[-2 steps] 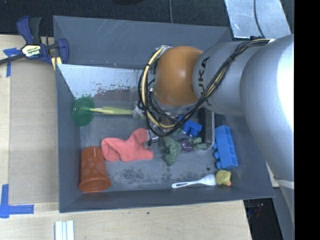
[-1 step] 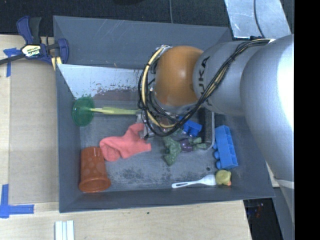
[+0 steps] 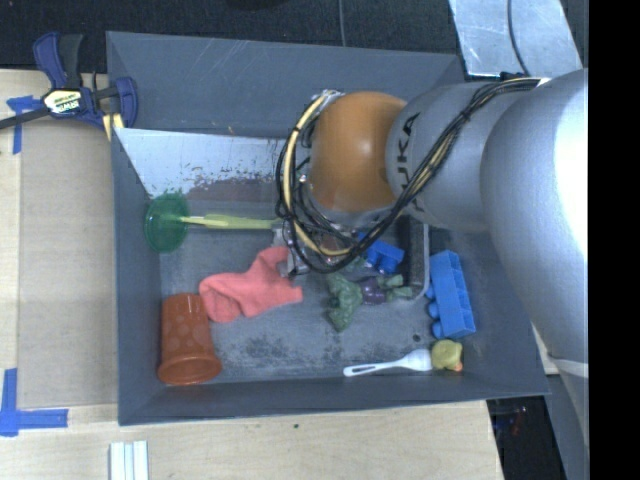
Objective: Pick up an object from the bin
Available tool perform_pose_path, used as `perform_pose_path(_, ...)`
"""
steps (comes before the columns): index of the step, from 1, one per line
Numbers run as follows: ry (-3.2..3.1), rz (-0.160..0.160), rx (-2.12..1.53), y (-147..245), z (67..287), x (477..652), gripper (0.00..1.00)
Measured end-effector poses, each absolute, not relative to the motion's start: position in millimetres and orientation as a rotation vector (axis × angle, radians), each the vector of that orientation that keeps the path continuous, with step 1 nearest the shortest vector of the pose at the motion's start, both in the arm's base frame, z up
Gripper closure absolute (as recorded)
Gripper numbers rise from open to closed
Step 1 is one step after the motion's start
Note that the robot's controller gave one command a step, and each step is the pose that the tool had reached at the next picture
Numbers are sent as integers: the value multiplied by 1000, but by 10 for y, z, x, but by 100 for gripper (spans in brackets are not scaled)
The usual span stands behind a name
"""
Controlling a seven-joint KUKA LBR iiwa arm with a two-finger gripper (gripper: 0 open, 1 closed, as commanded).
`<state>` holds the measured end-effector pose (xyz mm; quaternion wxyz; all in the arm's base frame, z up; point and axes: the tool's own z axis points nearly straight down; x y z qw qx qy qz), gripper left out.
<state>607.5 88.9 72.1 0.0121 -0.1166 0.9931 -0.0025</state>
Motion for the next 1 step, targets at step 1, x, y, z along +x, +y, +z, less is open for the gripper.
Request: perform_pose_path(1, 3099, -9, -386, 932, 1218, 5890, 100)
